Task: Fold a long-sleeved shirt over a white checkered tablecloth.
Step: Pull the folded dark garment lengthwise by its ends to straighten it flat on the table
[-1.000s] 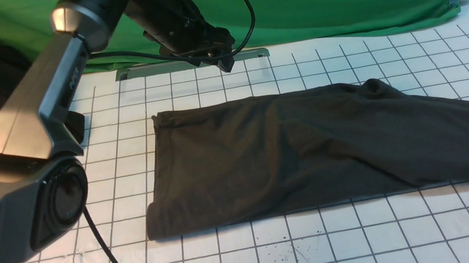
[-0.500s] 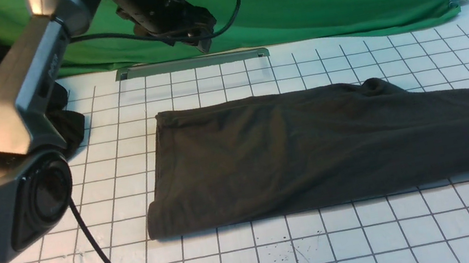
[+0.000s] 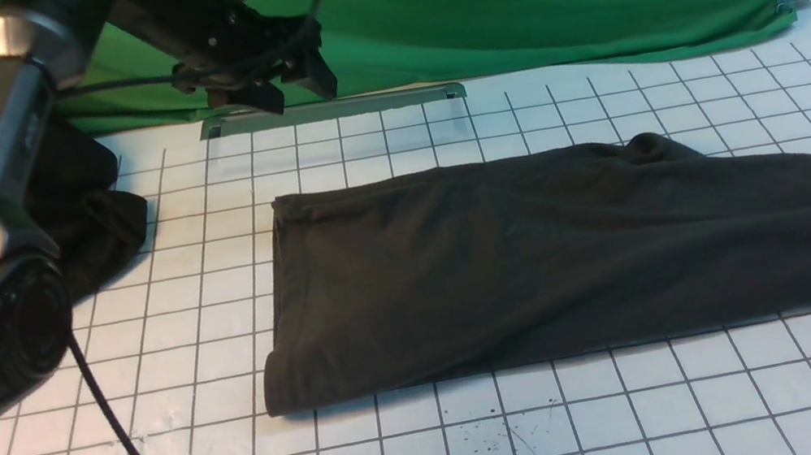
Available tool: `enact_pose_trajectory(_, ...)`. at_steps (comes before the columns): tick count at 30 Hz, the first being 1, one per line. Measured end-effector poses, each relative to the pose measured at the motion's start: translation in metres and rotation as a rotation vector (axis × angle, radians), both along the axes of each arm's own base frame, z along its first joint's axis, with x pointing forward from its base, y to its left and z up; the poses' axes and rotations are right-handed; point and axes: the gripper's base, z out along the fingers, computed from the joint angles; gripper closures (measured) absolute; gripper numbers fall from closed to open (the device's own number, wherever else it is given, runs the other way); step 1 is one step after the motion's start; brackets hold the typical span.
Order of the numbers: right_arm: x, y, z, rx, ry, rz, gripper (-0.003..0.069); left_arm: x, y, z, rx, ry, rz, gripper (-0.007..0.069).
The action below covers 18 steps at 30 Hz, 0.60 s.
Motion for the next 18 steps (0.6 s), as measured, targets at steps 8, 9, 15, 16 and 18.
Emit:
enact_pose_trajectory(8, 0.014, -0.006, 0.054, -0.015, -0.069, -0.040, 0.0074, -0.041, 0.010, 0.028, 0.020, 0.096, 0.011, 0.0126)
enact_pose_trajectory(9, 0.014, -0.006, 0.067, -0.011, -0.060, -0.050, 0.0064, -0.057, 0.013, 0.023, 0.042, 0.157, 0.011, 0.0126)
enact_pose_trajectory(15, 0.005, 0.000, 0.090, 0.059, 0.036, -0.063, -0.0006, -0.102, 0.018, 0.010, 0.076, 0.304, 0.002, 0.0126)
enact_pose_trajectory(16, 0.004, 0.000, 0.089, 0.061, 0.041, -0.062, -0.0008, -0.104, 0.018, 0.009, 0.079, 0.314, 0.000, 0.0126)
enact_pose_trajectory(18, -0.001, 0.003, 0.080, 0.085, 0.092, -0.057, -0.0023, -0.113, 0.018, -0.003, 0.094, 0.360, -0.009, 0.0126)
